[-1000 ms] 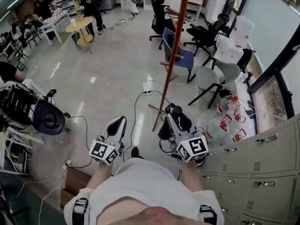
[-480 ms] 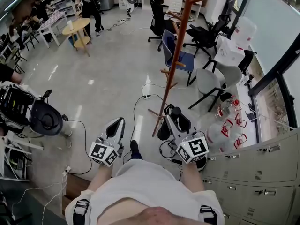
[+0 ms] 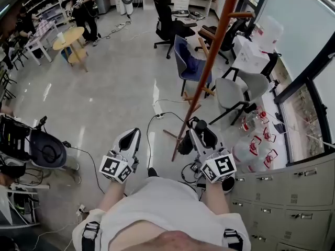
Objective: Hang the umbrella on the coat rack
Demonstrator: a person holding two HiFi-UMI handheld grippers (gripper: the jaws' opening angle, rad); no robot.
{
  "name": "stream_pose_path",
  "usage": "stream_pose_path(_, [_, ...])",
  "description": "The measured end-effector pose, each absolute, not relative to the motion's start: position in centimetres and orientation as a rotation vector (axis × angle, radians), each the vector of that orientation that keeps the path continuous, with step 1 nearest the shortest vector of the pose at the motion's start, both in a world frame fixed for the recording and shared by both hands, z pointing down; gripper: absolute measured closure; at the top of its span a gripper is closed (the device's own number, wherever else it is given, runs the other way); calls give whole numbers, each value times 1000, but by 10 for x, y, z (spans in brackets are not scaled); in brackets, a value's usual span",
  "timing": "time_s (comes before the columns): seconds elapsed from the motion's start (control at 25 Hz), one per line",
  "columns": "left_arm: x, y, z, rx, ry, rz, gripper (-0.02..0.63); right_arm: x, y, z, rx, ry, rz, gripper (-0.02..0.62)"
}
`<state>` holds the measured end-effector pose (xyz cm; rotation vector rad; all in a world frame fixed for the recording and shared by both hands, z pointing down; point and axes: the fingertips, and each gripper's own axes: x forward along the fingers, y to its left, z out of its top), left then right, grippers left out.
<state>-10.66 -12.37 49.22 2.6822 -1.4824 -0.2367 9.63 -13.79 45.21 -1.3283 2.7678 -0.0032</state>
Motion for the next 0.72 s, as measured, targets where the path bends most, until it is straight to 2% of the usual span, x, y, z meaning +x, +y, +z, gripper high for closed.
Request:
stream_pose_path(0.28, [-141, -189, 490, 2732, -1408, -251, 597, 62, -195, 433, -1367, 2726, 43, 442])
stream_pose_path(0.72, [-159, -219, 494, 2671, -1421, -294, 597, 46, -240, 427, -1374, 2763, 23, 442])
